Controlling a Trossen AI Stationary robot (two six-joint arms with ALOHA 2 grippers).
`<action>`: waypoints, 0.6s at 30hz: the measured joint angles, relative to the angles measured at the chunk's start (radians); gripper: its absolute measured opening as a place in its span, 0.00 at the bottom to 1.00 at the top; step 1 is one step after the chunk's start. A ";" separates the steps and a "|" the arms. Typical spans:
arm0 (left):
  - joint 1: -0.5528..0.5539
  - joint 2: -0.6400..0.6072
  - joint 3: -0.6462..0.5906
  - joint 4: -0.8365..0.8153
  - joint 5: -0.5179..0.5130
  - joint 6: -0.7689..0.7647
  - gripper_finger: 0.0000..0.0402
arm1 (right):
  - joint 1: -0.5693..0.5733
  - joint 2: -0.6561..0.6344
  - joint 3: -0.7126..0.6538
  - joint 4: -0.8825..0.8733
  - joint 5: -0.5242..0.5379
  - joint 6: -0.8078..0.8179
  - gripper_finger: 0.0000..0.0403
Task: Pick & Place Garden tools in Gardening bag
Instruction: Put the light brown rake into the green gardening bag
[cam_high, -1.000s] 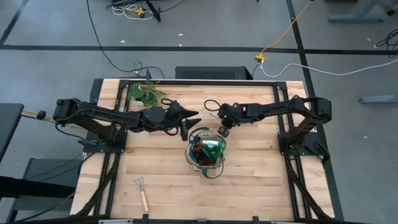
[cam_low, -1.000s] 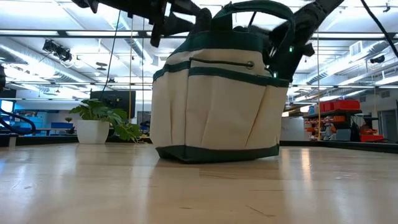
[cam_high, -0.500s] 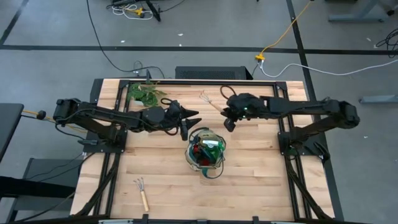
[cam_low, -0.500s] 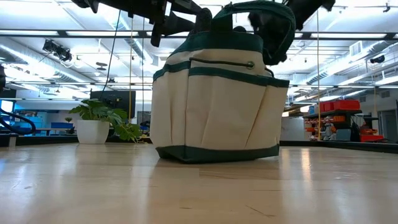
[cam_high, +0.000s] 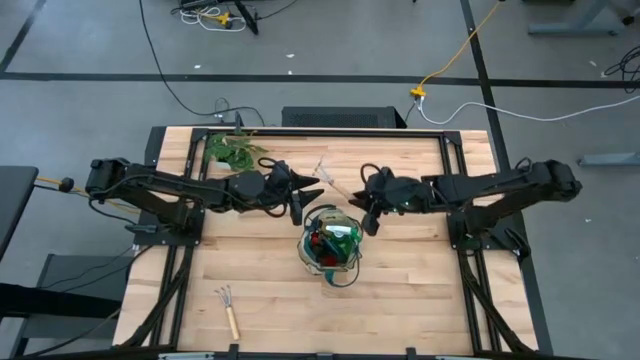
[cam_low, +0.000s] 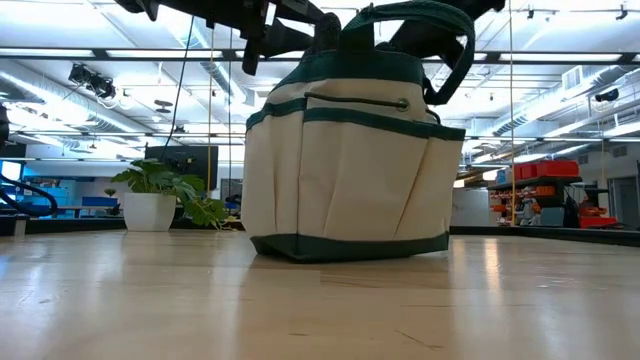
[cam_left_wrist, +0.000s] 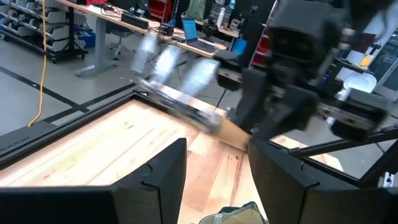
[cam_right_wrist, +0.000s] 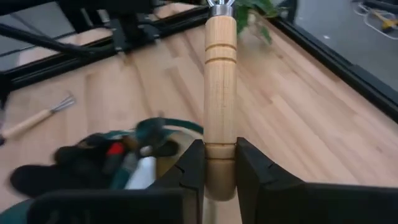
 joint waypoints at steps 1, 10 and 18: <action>0.000 0.000 0.000 0.000 0.000 0.000 0.45 | 0.015 0.000 0.000 0.001 0.009 0.006 0.12; 0.000 0.000 0.000 0.005 -0.002 0.000 0.45 | 0.144 0.000 0.000 0.007 0.186 0.072 0.12; 0.000 0.000 0.000 0.006 -0.003 0.000 0.45 | 0.257 0.000 -0.008 0.067 0.314 0.092 0.12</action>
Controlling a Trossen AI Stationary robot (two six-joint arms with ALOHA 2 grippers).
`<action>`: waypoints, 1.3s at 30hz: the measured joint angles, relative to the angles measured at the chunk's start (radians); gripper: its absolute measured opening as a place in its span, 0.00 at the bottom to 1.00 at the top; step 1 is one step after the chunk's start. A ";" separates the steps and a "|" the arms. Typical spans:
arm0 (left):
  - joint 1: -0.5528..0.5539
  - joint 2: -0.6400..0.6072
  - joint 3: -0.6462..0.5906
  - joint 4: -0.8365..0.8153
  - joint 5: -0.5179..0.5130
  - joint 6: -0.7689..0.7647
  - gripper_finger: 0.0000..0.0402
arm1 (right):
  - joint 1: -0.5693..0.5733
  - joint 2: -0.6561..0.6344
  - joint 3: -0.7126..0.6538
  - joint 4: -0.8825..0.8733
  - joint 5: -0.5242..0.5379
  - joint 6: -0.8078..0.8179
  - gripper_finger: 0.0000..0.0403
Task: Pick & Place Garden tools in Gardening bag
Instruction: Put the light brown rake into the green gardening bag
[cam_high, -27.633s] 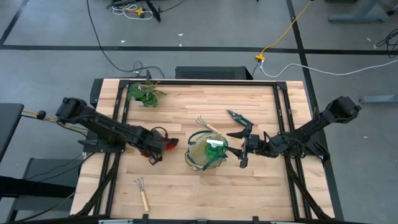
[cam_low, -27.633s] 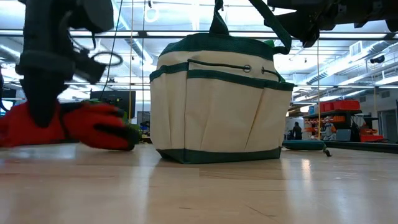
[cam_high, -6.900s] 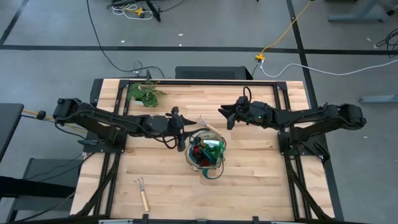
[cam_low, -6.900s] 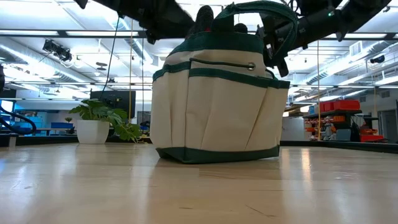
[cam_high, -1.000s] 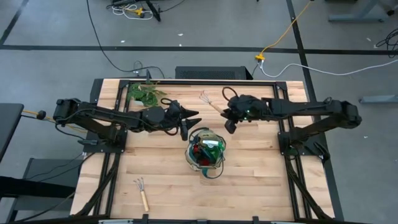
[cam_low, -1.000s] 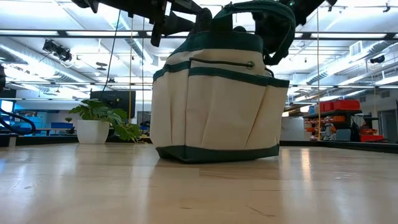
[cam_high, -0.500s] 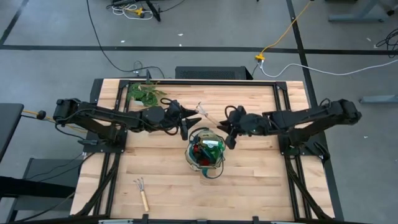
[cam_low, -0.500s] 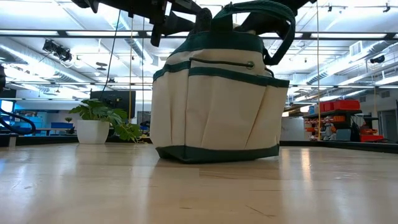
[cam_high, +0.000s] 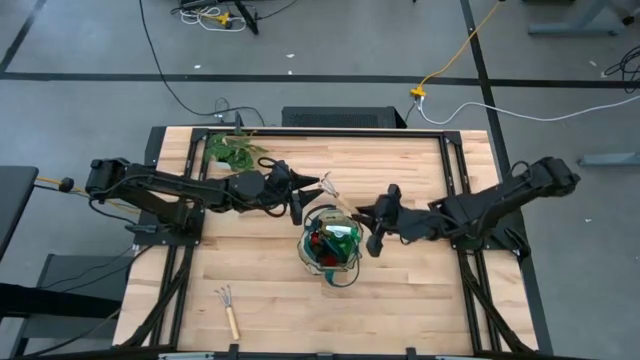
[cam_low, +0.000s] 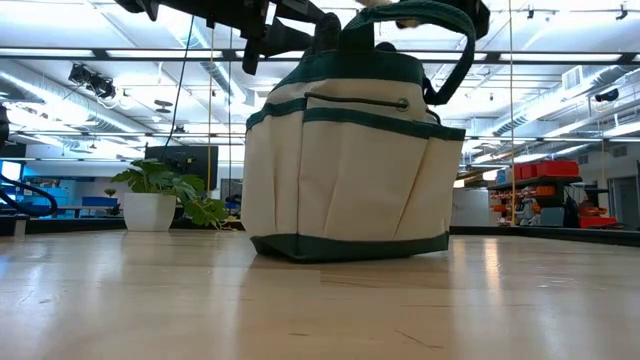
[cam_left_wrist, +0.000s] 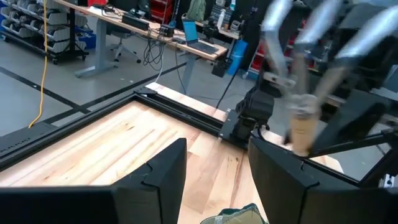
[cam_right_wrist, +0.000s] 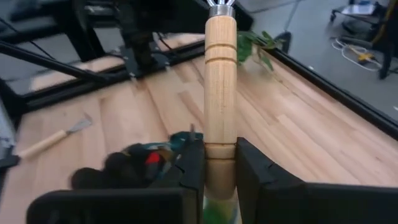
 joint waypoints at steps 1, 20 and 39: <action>0.000 0.000 0.000 0.000 0.000 0.000 0.45 | 0.010 0.000 -0.010 0.027 0.001 -0.001 0.12; 0.000 0.000 0.000 0.037 0.000 0.000 0.45 | 0.105 0.036 -0.405 0.827 0.019 -0.078 0.13; 0.000 0.000 0.000 0.043 0.003 0.000 0.45 | 0.112 0.319 -0.422 1.181 -0.010 -0.104 0.13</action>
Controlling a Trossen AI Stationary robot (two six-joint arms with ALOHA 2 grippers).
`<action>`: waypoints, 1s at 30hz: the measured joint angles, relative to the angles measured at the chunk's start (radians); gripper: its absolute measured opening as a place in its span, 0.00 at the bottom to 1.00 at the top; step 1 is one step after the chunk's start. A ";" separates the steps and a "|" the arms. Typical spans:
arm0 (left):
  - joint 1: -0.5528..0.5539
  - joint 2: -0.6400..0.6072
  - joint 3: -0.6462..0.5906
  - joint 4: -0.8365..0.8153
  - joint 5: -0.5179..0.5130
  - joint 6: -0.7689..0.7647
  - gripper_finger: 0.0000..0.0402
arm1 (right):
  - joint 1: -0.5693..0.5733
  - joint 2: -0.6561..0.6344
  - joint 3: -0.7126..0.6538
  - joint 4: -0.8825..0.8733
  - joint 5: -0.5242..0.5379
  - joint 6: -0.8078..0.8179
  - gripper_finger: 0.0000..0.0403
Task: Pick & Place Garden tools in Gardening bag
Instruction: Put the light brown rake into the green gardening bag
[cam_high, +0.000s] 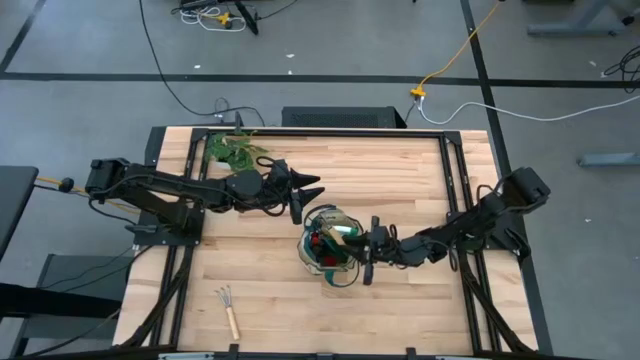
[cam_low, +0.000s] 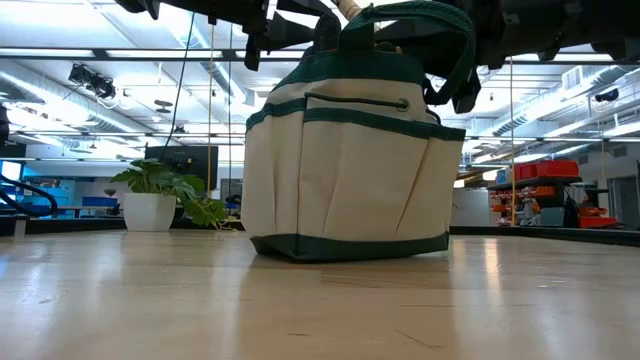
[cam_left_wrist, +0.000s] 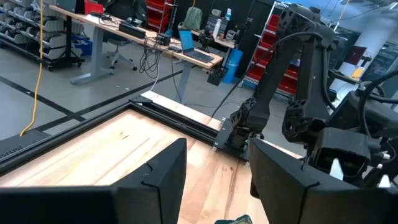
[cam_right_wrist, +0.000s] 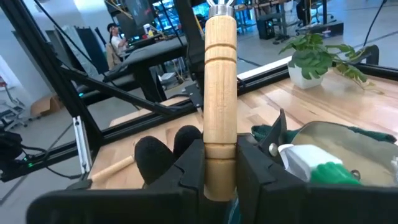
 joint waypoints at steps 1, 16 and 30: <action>0.000 0.000 0.000 0.000 0.000 0.000 0.45 | 0.000 0.004 0.000 0.000 0.004 0.001 0.13; -0.001 0.000 0.000 0.000 0.037 -0.007 0.45 | 0.000 0.061 0.000 0.050 0.008 -0.003 0.13; -0.007 0.000 0.000 0.000 0.086 -0.011 0.45 | 0.000 0.061 0.000 0.046 0.034 -0.017 0.13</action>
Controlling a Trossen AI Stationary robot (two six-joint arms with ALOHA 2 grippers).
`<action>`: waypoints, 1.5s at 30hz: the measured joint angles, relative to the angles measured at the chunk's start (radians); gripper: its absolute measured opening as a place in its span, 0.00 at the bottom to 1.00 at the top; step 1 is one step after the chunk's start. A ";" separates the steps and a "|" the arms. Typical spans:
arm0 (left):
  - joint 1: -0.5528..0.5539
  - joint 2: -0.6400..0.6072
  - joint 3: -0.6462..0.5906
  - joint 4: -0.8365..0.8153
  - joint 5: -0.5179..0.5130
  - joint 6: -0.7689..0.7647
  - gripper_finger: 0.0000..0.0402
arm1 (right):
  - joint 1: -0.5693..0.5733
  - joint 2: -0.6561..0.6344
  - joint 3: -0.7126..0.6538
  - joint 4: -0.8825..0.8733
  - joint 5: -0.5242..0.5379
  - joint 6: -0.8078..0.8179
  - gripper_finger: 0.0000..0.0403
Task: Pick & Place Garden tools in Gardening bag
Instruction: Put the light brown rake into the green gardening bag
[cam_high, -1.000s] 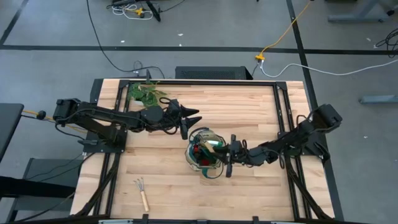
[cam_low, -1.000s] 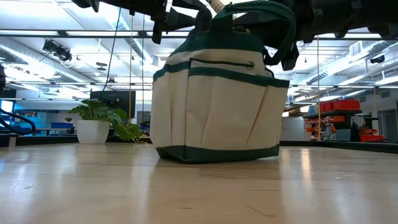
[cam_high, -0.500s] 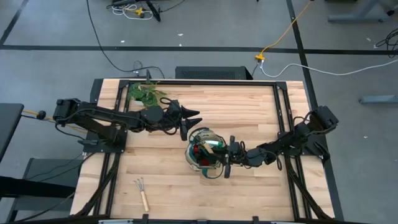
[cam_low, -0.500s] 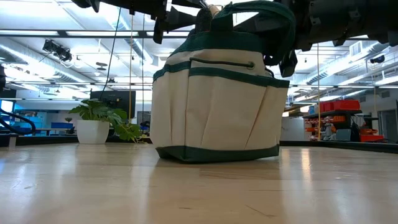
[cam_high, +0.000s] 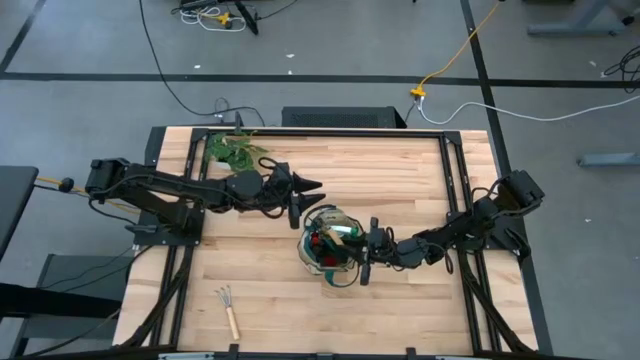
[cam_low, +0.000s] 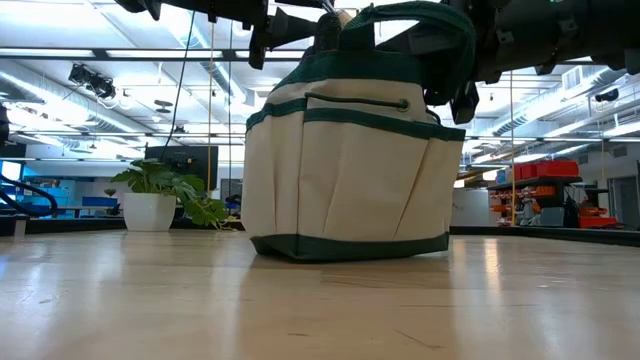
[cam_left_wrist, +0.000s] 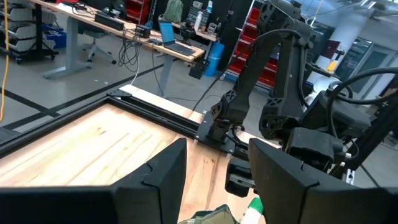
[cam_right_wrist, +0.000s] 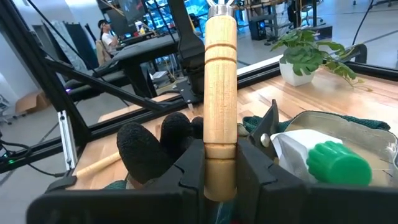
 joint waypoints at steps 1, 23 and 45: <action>-0.002 0.000 0.000 0.000 0.000 0.000 0.45 | 0.000 0.000 0.000 -0.001 0.000 0.000 0.12; -0.029 0.000 0.000 0.000 0.000 0.002 0.45 | 0.063 -0.023 0.000 -0.021 0.085 -0.039 0.13; -0.029 0.000 0.000 0.000 0.000 0.003 0.45 | 0.064 -0.024 0.000 -0.110 0.106 0.022 0.13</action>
